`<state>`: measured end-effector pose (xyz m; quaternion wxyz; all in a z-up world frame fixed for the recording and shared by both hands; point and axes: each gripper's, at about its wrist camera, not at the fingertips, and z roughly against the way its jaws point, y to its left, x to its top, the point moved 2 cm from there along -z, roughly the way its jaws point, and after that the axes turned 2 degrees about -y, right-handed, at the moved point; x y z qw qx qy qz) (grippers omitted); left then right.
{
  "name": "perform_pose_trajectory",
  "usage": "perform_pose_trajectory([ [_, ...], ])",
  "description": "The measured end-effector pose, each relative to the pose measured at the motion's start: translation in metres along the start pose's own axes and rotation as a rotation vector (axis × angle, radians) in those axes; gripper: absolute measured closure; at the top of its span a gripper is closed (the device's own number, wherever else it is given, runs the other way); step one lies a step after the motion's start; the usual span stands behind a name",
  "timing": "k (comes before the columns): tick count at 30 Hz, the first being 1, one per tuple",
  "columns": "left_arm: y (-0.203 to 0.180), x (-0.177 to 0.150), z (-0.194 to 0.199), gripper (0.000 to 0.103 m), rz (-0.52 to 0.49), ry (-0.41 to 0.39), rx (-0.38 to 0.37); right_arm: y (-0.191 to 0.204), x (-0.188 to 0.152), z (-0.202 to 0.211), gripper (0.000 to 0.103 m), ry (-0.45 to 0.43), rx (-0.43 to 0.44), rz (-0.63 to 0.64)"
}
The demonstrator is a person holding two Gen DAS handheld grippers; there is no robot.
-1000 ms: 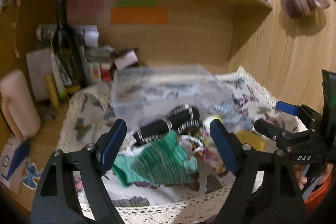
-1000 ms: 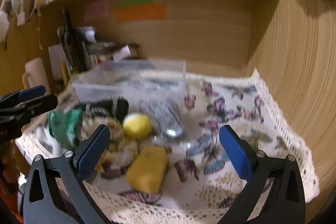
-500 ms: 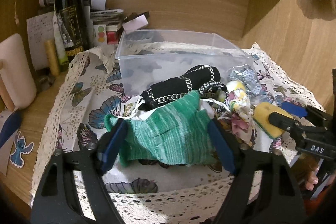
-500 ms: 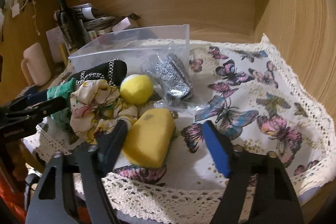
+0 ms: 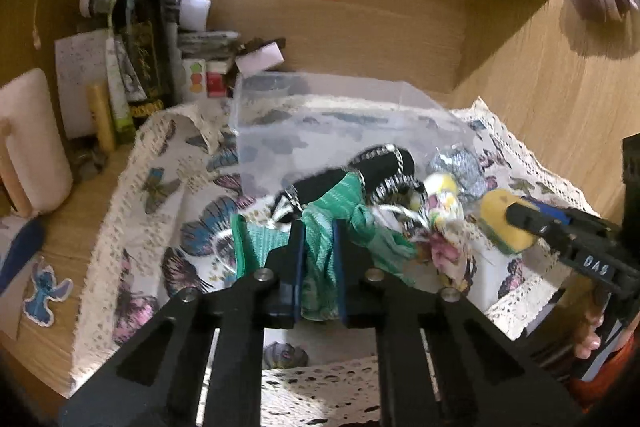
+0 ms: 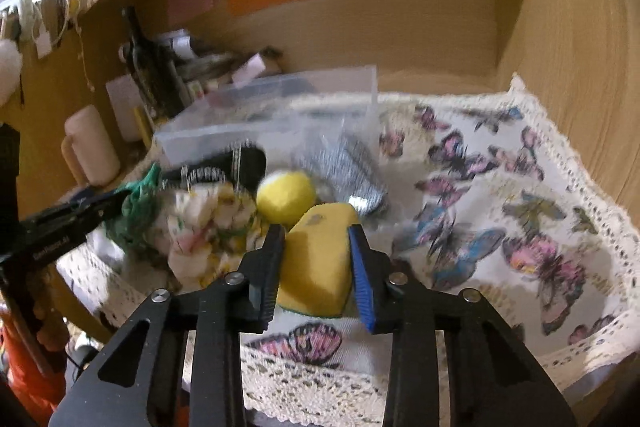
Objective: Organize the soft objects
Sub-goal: 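Grasp the teal knitted sock with the left tool while the right tool grasps the yellow sponge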
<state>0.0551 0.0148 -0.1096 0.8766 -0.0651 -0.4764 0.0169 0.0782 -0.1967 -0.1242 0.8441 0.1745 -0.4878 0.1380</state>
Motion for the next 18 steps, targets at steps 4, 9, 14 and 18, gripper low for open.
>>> perform_pose_trajectory([
  [4,0.001,0.012,0.012,0.091,-0.006,-0.044,0.002,0.003,0.017,0.01,0.074,-0.064,-0.006,0.018],
  [9,0.006,0.036,0.021,0.091,-0.031,-0.102,0.045,0.009,0.044,0.014,0.074,-0.122,-0.02,0.054],
  [14,0.016,0.067,0.017,0.091,-0.021,-0.133,0.07,0.013,0.074,0.009,0.074,-0.155,0.003,0.066],
  [18,0.023,0.088,0.0,0.091,-0.027,-0.123,0.116,0.018,0.099,0.003,0.074,-0.189,0.002,0.086],
])
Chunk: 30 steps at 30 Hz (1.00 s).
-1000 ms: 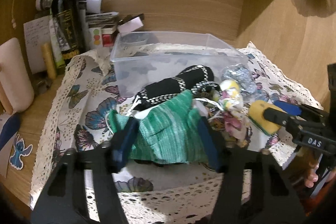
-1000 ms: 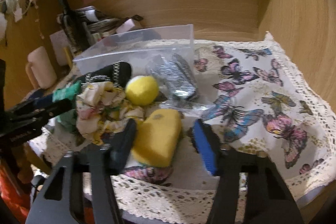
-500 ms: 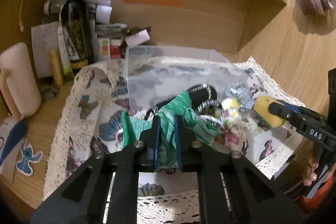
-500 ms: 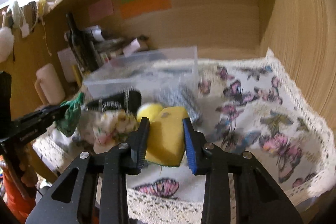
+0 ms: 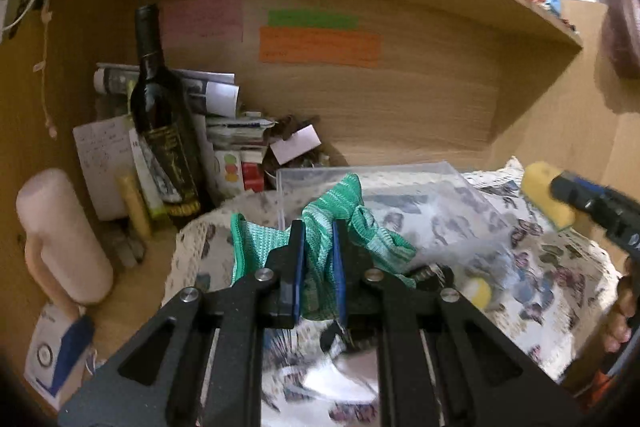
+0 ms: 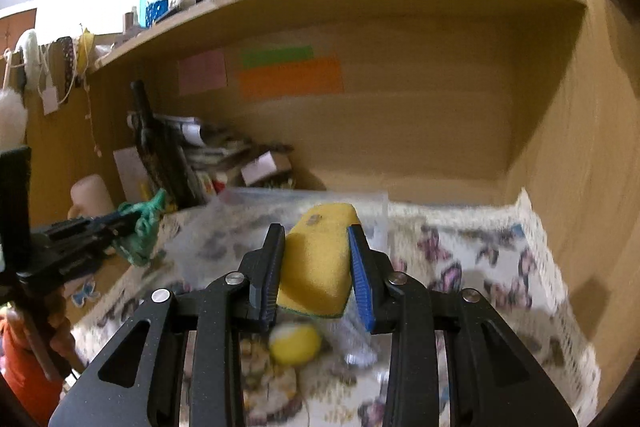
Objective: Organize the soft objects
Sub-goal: 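Grasp the teal knitted sock with the left tool while the right tool grasps the yellow sponge, then carry the sock with the left tool into the box while the right tool drops the sponge in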
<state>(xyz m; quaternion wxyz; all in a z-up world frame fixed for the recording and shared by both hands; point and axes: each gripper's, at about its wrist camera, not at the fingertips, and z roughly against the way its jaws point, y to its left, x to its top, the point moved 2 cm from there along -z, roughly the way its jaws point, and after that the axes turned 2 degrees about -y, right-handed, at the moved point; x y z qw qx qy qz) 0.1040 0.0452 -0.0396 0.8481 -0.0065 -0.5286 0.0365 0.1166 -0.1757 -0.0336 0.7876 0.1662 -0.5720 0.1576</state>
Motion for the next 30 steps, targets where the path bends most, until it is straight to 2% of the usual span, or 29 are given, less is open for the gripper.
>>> perform_pose_trajectory([
  [5,0.004,0.02,-0.03,0.091,-0.007,0.034,-0.006,0.005,0.024,-0.021,0.074,-0.015,-0.01,0.038],
  [9,0.008,0.031,-0.055,0.091,0.007,0.076,-0.011,0.002,0.031,-0.047,0.074,0.019,-0.004,0.055],
  [11,0.008,0.033,-0.068,0.091,-0.001,0.1,-0.002,-0.003,0.031,-0.064,0.074,0.054,0.003,0.05],
  [16,0.004,0.029,-0.099,0.091,-0.021,0.184,-0.034,-0.01,0.021,-0.111,0.074,0.172,0.028,0.035],
  [24,-0.014,0.016,-0.136,0.091,-0.087,0.274,-0.067,0.003,-0.01,-0.161,0.074,0.383,0.048,0.098],
  [27,-0.018,0.013,-0.143,0.09,-0.102,0.289,-0.065,0.004,-0.017,-0.164,0.071,0.409,0.019,0.102],
  [30,-0.022,0.012,-0.147,0.08,-0.104,0.31,-0.077,0.004,-0.02,-0.164,0.07,0.408,0.01,0.103],
])
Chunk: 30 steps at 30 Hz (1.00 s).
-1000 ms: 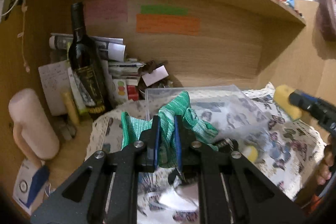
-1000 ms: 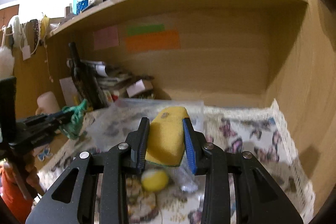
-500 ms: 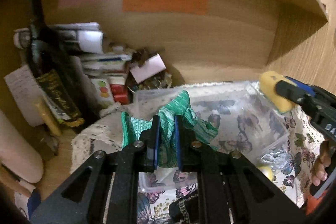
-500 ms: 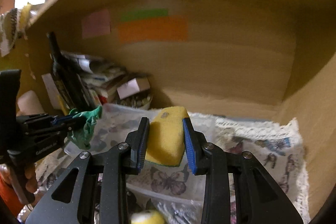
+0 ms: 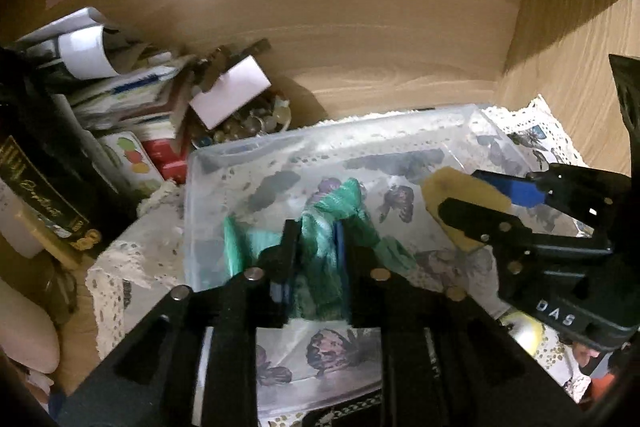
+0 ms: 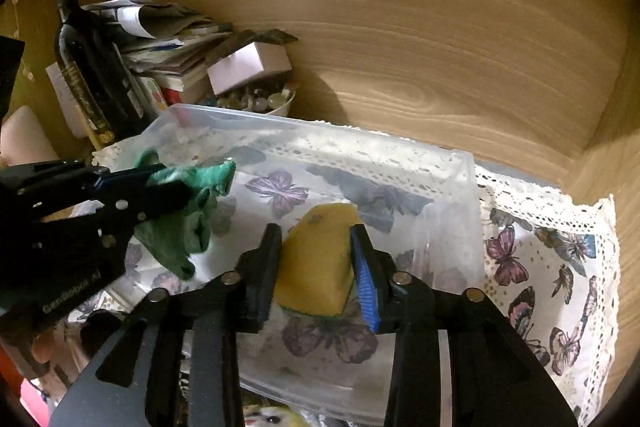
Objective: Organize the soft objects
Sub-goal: 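Carry the sock with the left tool into the box while the right tool drops the sponge in, then grasp the white cloth bag with the left tool while the right tool grasps the floral scrunchie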
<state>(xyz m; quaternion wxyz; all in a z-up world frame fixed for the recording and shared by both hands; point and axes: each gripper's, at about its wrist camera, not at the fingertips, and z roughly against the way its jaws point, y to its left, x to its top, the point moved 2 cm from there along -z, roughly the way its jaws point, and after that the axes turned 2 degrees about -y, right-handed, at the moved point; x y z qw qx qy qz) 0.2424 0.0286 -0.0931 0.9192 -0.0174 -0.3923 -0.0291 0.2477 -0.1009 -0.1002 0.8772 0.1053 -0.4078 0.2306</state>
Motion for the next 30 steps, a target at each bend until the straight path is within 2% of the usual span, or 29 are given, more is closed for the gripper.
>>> perform_pose_trajectory([
  [3,-0.004,0.0,0.001,0.06,-0.01,0.006,-0.006,0.001,0.0,0.008,0.07,-0.013,-0.007,0.009],
  [4,-0.005,0.0,0.004,0.043,-0.013,0.0,-0.002,0.002,0.001,0.009,0.069,-0.021,-0.011,0.013],
  [5,-0.006,0.0,0.009,0.031,-0.013,-0.013,0.005,0.003,0.002,0.015,0.068,-0.037,-0.016,0.018],
  [9,-0.01,0.003,0.041,0.018,-0.022,-0.123,0.053,0.004,0.005,0.047,0.05,-0.12,-0.033,0.016],
  [11,-0.01,0.005,0.055,0.004,-0.028,-0.154,0.062,0.006,0.007,0.062,0.042,-0.163,-0.028,0.01],
  [12,-0.01,0.005,0.063,0.002,-0.026,-0.174,0.065,0.006,0.007,0.07,0.036,-0.182,-0.023,0.005],
  [14,-0.01,0.005,0.079,0.001,-0.018,-0.208,0.077,0.008,0.006,0.09,0.032,-0.227,-0.025,0.001],
  [20,-0.014,-0.009,0.113,0.0,-0.007,-0.261,0.094,0.018,-0.01,0.131,0.032,-0.31,-0.022,0.031],
  [25,-0.019,-0.031,0.124,0.0,-0.008,-0.249,0.073,0.027,-0.029,0.139,0.031,-0.325,-0.009,0.052],
  [30,-0.022,-0.054,0.122,0.0,-0.011,-0.202,0.046,0.032,-0.053,0.134,0.031,-0.29,0.026,0.038],
])
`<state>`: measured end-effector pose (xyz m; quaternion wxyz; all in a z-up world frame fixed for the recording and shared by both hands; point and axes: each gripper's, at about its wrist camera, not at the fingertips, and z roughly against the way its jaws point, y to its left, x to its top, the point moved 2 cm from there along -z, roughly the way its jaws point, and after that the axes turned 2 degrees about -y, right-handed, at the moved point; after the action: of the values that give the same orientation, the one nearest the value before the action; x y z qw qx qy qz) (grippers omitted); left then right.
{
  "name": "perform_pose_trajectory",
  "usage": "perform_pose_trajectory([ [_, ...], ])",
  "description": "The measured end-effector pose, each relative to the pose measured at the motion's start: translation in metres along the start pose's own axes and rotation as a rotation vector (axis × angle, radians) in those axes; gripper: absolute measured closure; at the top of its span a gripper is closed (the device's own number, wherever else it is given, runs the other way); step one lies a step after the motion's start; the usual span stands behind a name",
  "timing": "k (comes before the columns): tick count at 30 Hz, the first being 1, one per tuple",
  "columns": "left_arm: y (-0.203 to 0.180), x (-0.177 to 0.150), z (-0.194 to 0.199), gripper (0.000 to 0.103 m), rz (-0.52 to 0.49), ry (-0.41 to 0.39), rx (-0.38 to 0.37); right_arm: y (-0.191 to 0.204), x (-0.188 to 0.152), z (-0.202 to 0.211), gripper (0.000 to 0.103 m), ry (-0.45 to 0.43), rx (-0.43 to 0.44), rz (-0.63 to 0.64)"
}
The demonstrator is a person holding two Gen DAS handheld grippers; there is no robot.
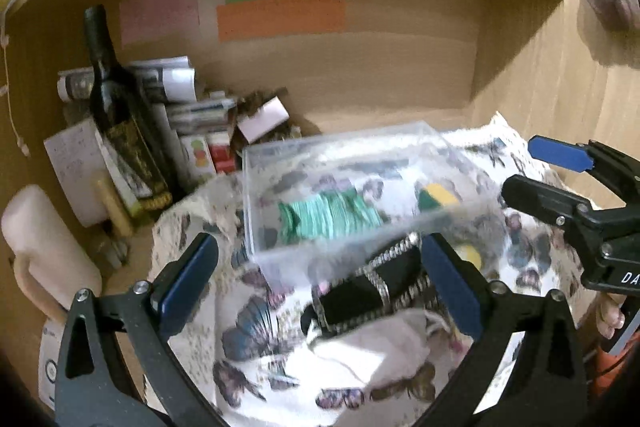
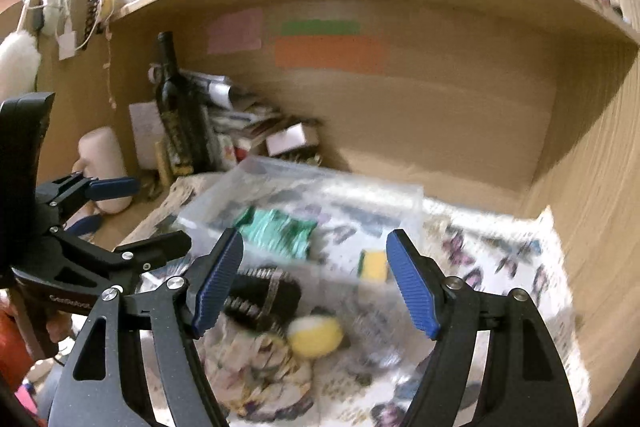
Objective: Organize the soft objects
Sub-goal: 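Grasp the white cloth bag with the left tool while the right tool grasps the floral scrunchie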
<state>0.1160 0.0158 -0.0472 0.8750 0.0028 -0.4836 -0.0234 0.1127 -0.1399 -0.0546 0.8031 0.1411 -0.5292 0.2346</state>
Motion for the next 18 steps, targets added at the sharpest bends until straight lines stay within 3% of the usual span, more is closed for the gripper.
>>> perform_pose_trajectory([
  [4,-0.005,-0.02,-0.001,0.0,-0.006,0.03,-0.006,0.005,-0.022,-0.005,0.031,0.05,0.034,-0.039],
  [8,-0.006,-0.047,-0.006,0.0,0.006,0.098,-0.04,0.012,-0.045,-0.007,0.022,0.094,0.086,-0.077],
  [15,-0.003,-0.082,-0.018,0.0,0.068,0.209,-0.079,0.02,-0.076,-0.027,0.021,0.191,0.092,-0.082],
  [18,-0.003,-0.088,-0.025,0.0,0.105,0.234,-0.089,0.012,-0.089,-0.037,0.022,0.239,0.097,-0.142],
])
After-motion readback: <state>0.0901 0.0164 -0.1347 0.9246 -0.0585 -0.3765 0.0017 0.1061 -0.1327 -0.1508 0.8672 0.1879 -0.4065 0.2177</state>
